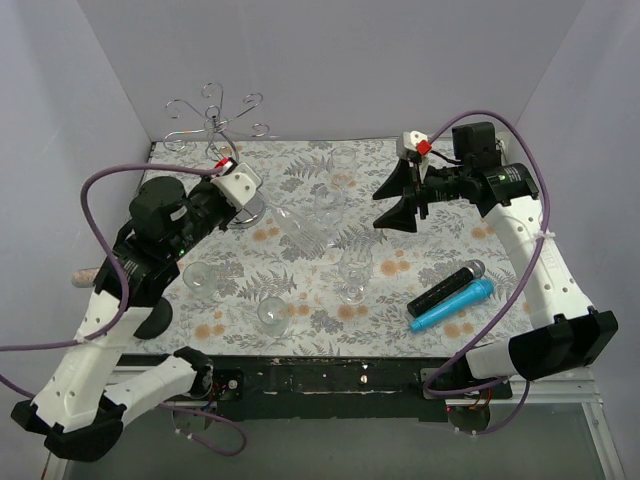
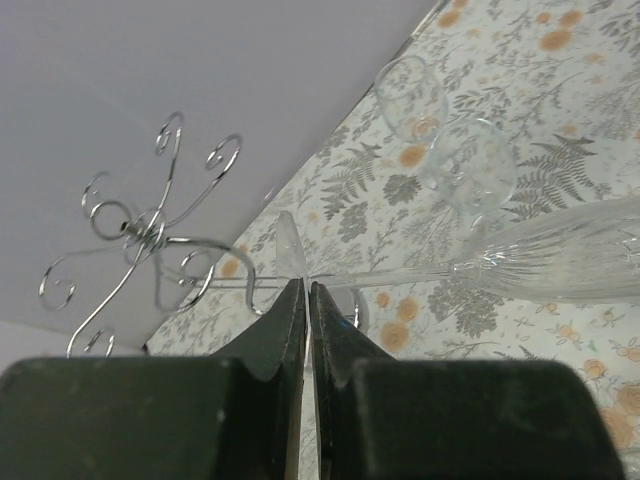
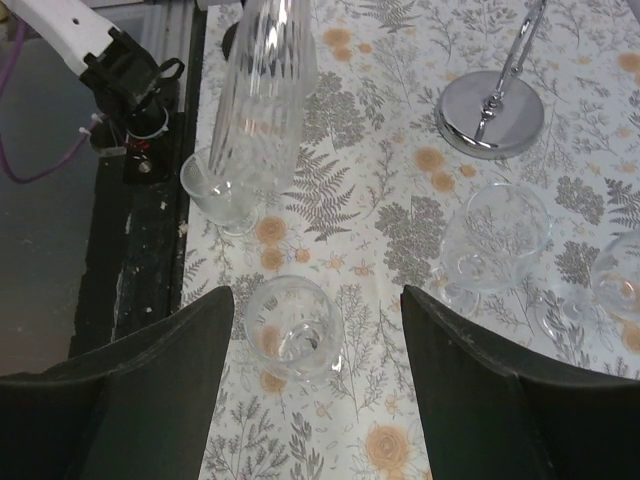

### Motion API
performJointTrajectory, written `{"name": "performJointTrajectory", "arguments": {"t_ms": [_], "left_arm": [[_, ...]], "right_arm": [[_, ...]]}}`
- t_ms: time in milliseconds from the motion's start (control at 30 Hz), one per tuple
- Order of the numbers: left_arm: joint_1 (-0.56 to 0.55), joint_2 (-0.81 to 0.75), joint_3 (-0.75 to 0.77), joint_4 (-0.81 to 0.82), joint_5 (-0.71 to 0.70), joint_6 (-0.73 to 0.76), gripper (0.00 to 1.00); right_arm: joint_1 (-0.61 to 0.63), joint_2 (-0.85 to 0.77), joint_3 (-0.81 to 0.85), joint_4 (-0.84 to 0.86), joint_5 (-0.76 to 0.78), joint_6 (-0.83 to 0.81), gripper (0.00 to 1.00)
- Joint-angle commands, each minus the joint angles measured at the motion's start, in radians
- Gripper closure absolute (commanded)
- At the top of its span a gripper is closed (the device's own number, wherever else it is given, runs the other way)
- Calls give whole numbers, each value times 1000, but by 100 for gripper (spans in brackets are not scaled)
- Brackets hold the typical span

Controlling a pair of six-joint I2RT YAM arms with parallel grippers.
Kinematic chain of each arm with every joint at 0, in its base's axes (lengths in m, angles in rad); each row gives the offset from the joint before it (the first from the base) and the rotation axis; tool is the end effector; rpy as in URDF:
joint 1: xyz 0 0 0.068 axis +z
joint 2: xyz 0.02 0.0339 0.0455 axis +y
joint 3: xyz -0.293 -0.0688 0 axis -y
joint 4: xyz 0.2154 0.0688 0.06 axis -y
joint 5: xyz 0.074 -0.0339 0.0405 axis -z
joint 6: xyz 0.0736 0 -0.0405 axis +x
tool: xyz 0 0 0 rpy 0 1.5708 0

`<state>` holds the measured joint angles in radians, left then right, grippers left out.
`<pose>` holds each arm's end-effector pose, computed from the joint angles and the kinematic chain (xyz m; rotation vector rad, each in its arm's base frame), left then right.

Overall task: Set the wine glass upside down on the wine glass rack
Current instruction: Turn the wine glass upside down at the wine rack.

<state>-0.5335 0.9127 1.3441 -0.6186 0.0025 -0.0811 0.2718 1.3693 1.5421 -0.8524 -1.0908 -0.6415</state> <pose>0.1346 -0.0797 0.4624 0.4009 1.7339 -0.4480 0.2206 0.1293 0.4288 -1.3383 1.4694 0.9710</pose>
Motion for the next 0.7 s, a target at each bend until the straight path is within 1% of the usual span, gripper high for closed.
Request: {"name": "performJointTrajectory", "arguments": {"t_ms": [0,67,233,300,433,533,667], "left_arm": [[-16,54,49,46,100,-16,100],[-20,75,67,57,97,9,100],[-59,156,162,57,36,75,100],[-69,182,179,57,36,76,100],[-92,221,191,68,11,141,100],[-106,264,208,101,-79,219,100],[-108,359,279,154,-231,317,100]], "right_arm": [[23,17,67,-40,-60,29,24],[24,10,58,-16,-52,48,24],[23,4,49,65,-47,112,24],[23,20,67,87,-64,141,23],[24,73,153,78,-95,161,24],[26,77,164,90,-109,167,24],[24,39,93,139,-90,183,23]]}}
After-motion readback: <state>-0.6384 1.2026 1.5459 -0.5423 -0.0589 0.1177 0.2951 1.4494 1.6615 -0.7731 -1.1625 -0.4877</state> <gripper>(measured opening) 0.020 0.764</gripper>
